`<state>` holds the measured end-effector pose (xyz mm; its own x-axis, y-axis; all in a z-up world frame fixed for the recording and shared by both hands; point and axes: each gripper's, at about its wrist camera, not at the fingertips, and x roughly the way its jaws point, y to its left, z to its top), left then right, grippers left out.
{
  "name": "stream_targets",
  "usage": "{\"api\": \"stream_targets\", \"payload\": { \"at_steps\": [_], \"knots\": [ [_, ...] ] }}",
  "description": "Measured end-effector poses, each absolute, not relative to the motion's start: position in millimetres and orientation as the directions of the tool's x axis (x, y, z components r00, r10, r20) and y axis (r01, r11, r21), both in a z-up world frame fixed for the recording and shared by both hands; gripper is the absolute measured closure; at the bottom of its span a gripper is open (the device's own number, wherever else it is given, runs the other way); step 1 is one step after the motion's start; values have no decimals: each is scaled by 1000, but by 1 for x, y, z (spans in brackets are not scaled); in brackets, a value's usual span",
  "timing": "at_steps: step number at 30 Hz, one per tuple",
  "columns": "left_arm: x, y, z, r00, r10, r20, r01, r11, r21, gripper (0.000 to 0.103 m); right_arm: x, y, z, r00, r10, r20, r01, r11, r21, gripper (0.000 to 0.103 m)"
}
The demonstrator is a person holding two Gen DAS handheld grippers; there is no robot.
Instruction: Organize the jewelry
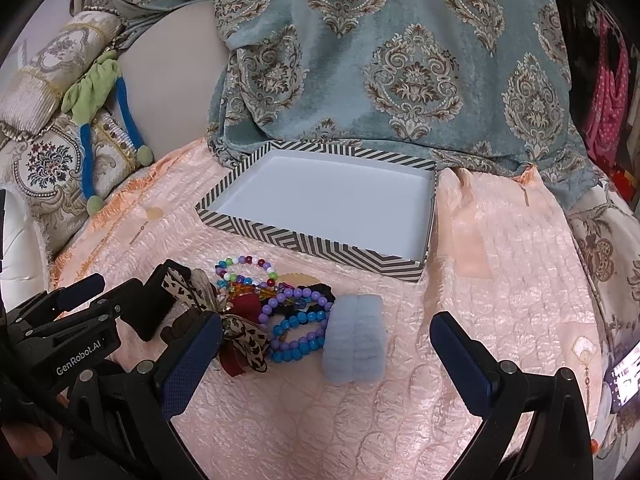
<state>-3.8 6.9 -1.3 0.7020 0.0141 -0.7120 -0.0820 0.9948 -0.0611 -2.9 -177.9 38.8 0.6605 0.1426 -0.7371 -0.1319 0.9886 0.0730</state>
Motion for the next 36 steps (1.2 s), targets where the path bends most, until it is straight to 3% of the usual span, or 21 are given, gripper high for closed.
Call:
{"api": "stream_targets", "payload": {
  "at_steps": [36],
  "knots": [
    [-2,8,-5,670,25,-742,-89,995,-48,45,1,-172,32,642,153,-752,-153,986,70,0]
  ]
}}
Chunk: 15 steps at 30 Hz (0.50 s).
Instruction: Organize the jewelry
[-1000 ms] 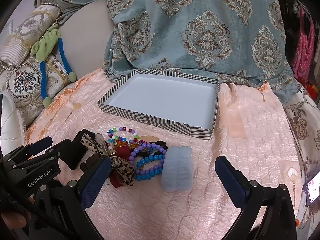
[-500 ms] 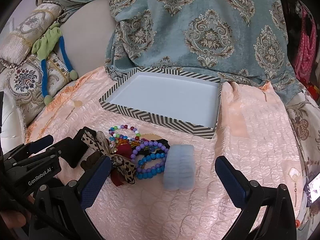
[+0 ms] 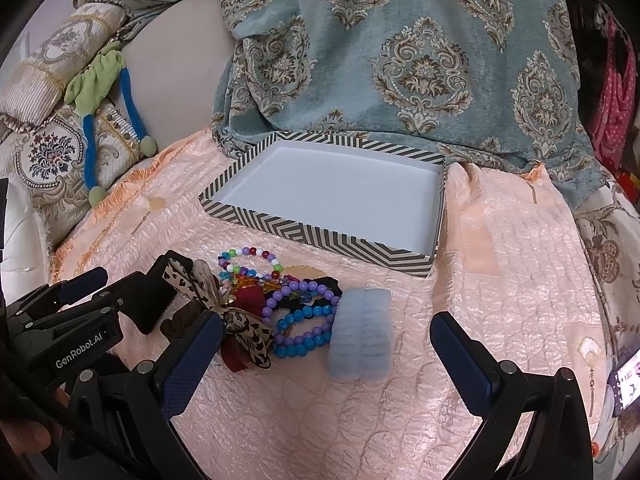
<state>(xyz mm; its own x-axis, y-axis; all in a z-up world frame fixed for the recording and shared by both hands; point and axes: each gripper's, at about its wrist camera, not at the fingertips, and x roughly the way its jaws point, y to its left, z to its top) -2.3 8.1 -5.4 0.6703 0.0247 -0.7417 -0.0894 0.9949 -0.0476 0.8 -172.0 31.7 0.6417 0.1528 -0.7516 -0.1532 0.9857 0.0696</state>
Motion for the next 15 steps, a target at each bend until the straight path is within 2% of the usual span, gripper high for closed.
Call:
{"api": "stream_targets", "payload": {
  "at_steps": [7,15],
  "knots": [
    [2,12,-5,648,10,-761,-88,994,-63,45,3,-173,31,641,151,-753,-153,986,68,0],
    [11,49,11,589,-92,-803,-96,978,-183,45,10,-187,29,637,156,-755,-142,986,84,0]
  ]
}}
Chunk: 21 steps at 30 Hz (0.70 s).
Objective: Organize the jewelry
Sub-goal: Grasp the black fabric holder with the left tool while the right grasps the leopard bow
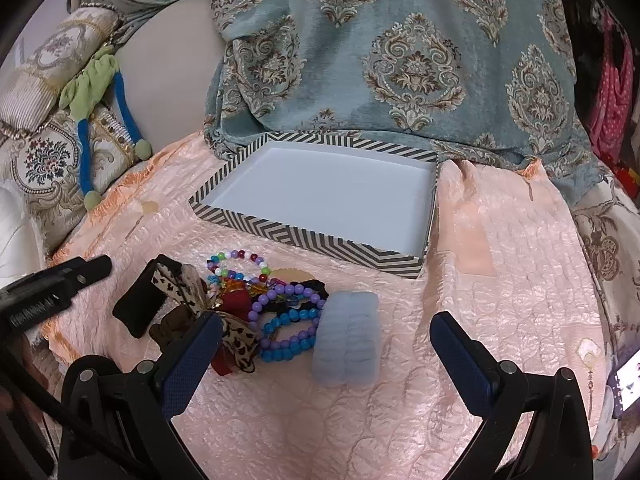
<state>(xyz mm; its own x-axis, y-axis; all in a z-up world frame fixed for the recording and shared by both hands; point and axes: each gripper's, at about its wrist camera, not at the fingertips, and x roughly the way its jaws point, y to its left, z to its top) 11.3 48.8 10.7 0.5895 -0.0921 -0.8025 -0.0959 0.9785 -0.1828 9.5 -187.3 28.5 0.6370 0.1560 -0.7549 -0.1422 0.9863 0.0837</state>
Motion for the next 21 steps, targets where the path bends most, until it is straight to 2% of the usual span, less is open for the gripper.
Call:
{"api": "stream_targets", "payload": {
  "at_steps": [2,4,5,6,9,11,15,21],
  "knots": [
    [13,56,9,576,-132,-806,-92,970,-225,45,12,-190,27,630,170,-758,-155,984,92,4],
    [16,64,6,563,-167,-810,-102,958,-268,33,14,-194,26,621,178,-763,-158,982,101,8],
    [16,68,5,567,-168,-807,-109,955,-275,32,15,-196,26,617,191,-764,-163,980,114,13],
    [17,70,4,567,-160,-808,-113,956,-269,32,15,-198,25,607,227,-762,-181,973,146,18],
    [25,76,-7,533,-132,-835,-116,967,-227,32,13,-194,22,574,301,-762,-241,951,194,21],
    [27,80,-13,514,-126,-848,-109,971,-211,32,11,-180,20,541,348,-766,-310,929,203,26],
    [33,78,-27,470,-123,-874,-78,981,-180,32,9,-154,16,495,408,-767,-396,892,218,28],
    [48,75,-48,436,-111,-893,-46,988,-145,31,20,-111,8,462,424,-779,-523,839,147,28]
  ]
}}
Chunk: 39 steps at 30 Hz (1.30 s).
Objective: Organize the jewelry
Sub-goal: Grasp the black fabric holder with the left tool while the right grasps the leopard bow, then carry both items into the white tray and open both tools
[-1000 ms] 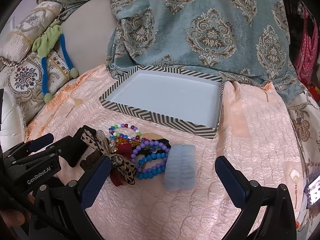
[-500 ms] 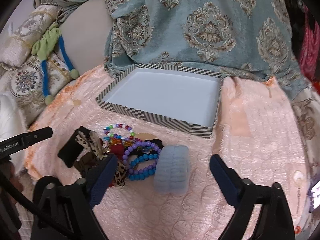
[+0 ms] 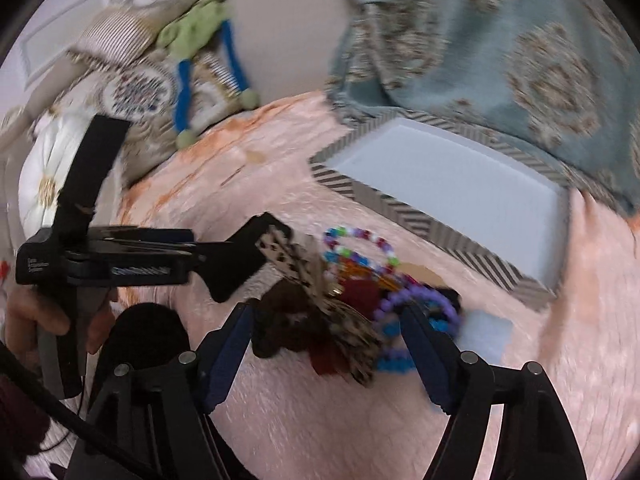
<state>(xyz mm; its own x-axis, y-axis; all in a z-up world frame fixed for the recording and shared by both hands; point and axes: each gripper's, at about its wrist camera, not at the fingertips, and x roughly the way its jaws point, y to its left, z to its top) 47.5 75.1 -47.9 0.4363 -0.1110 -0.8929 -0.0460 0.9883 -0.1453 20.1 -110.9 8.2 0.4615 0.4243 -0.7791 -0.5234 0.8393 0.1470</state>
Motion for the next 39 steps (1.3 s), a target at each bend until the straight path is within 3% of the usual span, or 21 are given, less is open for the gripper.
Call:
{"api": "stream_targets", "payload": {
  "at_steps": [5,8,12,14,16,28,39],
  "knots": [
    [61,80,-70,406,-135,-904,-50,984,-170,31,37,-92,-23,407,395,-824,-552,825,123,30],
    [64,82,-78,398,-167,-902,-41,979,-200,32,45,-89,-41,364,398,-842,-552,820,149,65],
    [64,81,-79,420,-168,-892,-24,980,-196,65,45,-94,-46,368,436,-821,-545,817,190,82],
    [64,82,-77,429,-185,-884,-27,976,-217,73,43,-99,-41,371,457,-808,-541,814,211,85],
    [61,82,-70,450,-184,-874,-28,975,-220,78,42,-102,-34,378,480,-792,-535,811,237,86],
    [52,72,3,585,-212,-783,32,971,-238,79,37,-150,30,460,597,-657,-457,794,401,86],
    [124,17,18,600,-231,-766,108,972,-209,79,95,-206,56,605,429,-671,-273,903,331,86]
  ]
}}
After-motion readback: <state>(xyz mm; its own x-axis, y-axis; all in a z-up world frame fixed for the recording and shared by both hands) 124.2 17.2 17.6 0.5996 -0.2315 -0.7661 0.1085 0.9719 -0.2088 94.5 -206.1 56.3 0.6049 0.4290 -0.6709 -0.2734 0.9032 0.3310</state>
